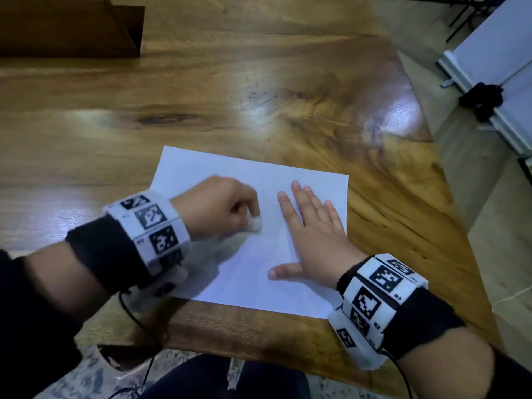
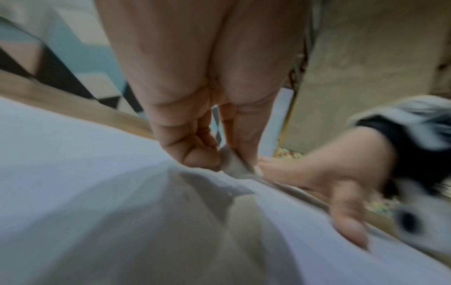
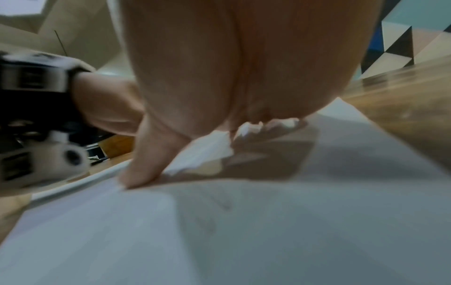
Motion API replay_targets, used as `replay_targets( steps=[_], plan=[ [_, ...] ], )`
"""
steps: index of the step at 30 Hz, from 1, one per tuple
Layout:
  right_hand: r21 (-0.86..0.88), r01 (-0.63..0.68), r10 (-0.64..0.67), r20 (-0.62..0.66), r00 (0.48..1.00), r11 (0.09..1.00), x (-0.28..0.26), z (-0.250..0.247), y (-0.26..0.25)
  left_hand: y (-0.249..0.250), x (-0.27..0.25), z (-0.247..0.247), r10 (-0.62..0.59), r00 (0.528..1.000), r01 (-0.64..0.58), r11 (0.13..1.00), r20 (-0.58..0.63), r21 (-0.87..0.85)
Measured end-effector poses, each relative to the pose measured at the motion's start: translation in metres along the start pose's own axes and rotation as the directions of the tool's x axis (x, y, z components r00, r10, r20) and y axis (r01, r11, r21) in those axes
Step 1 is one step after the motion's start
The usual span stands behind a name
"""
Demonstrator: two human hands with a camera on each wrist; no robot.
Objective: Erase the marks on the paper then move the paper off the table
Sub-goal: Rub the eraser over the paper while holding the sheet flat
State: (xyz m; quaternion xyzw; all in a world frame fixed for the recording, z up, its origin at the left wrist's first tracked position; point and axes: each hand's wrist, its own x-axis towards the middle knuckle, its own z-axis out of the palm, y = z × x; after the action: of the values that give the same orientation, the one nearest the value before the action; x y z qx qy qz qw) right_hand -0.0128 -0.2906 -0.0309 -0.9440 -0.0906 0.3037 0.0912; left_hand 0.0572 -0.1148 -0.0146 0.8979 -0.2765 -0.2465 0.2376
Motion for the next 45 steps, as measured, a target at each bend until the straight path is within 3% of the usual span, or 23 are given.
replay_targets(
  steps=[4,11,13,16,17,22,24,28,33,40,43,45],
  plan=[
    [0.061,-0.043,0.048,-0.092,0.995,0.997,0.006,-0.015,0.0,0.005,0.029,-0.018,-0.098,0.99,0.097,0.995,-0.102,-0.007],
    [0.047,-0.046,0.05,-0.088,0.995,0.998,0.008,-0.015,0.003,0.024,0.059,-0.012,-0.026,0.987,0.051,0.987,-0.161,0.153],
    [0.036,-0.042,0.045,-0.095,0.994,0.998,0.008,-0.014,0.003,0.021,0.053,-0.009,-0.01,0.995,0.027,0.987,-0.103,0.161],
    [0.008,-0.043,0.043,-0.103,0.994,0.999,0.009,-0.016,0.003,0.016,0.038,-0.011,-0.015,0.992,-0.006,0.985,0.123,0.173],
    [0.0,-0.042,0.041,-0.106,0.994,0.999,0.009,-0.016,0.003,0.015,0.038,-0.013,-0.02,0.99,-0.004,0.986,0.14,0.166],
    [-0.039,-0.037,0.033,-0.096,0.995,0.999,0.01,-0.018,0.003,0.019,0.06,-0.016,-0.024,0.988,0.043,0.992,-0.155,0.12],
    [-0.045,-0.039,0.035,-0.091,0.995,0.998,0.01,-0.018,0.003,0.017,0.055,-0.013,-0.005,0.993,0.022,0.988,-0.115,0.155],
    [-0.041,-0.043,0.04,-0.089,0.995,0.998,0.011,-0.019,0.002,0.011,0.041,-0.013,0.012,0.995,-0.031,0.982,0.1,0.187],
    [-0.066,-0.048,0.043,-0.078,0.996,0.997,0.012,-0.018,0.003,0.019,0.057,-0.014,-0.009,0.994,0.025,0.989,-0.11,0.146],
    [-0.049,-0.052,0.048,-0.081,0.996,0.997,0.011,-0.018,0.003,0.006,0.024,-0.009,-0.019,0.998,0.008,0.984,0.062,0.178],
    [-0.047,-0.043,0.039,-0.083,0.996,0.998,0.012,-0.018,0.005,0.007,0.026,-0.012,-0.034,0.997,0.024,0.988,0.062,0.154],
    [-0.056,-0.04,0.035,-0.083,0.996,0.998,0.012,-0.018,0.006,0.011,0.036,-0.015,-0.037,0.999,0.037,0.99,0.0,0.133]
  ],
)
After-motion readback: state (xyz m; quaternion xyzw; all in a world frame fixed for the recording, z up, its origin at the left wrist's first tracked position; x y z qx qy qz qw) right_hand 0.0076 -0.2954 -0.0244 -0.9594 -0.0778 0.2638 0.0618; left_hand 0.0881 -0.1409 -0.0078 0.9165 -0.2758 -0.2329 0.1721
